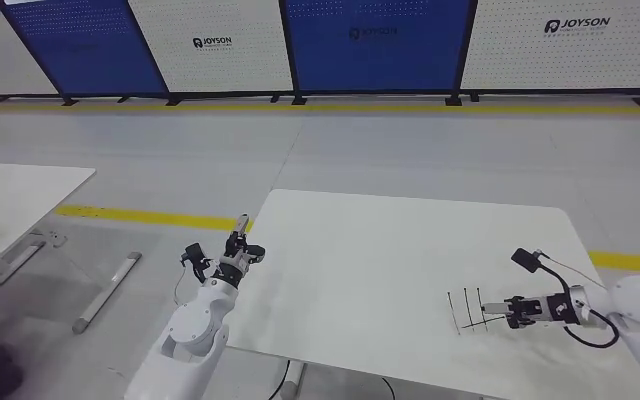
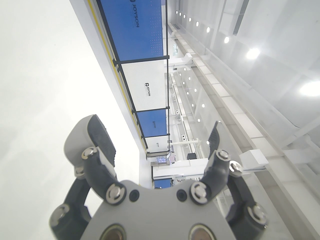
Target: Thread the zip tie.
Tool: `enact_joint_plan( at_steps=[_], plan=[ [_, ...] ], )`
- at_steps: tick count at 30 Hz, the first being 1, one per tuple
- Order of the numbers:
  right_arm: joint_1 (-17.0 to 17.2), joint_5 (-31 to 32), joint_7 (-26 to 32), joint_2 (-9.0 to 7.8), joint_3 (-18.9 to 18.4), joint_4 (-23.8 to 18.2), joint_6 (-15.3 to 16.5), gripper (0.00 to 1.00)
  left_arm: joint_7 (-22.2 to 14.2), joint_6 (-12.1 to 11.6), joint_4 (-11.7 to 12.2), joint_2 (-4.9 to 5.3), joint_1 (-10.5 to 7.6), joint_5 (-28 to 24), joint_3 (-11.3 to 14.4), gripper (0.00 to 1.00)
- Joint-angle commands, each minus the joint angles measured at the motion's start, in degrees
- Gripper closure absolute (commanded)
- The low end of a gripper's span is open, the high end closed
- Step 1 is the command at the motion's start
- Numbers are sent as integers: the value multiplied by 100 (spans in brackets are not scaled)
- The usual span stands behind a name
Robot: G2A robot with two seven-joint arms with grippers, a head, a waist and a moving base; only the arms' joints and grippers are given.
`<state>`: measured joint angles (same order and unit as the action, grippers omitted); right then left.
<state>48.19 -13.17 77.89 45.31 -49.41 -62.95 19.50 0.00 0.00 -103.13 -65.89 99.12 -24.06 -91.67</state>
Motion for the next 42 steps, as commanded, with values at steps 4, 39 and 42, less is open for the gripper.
enact_joint_plan(
  at_steps=[4,39,42],
  plan=[
    [40,-90,49,-13,-99,63,-2,0,0,0,0,0,0,0,0,0],
    [-183,-662,175,56,273,811,-2,63,0,0,0,0,0,0,0,0],
    [-144,-701,175,28,235,805,-2,65,0,0,0,0,0,0,0,0]
  ],
)
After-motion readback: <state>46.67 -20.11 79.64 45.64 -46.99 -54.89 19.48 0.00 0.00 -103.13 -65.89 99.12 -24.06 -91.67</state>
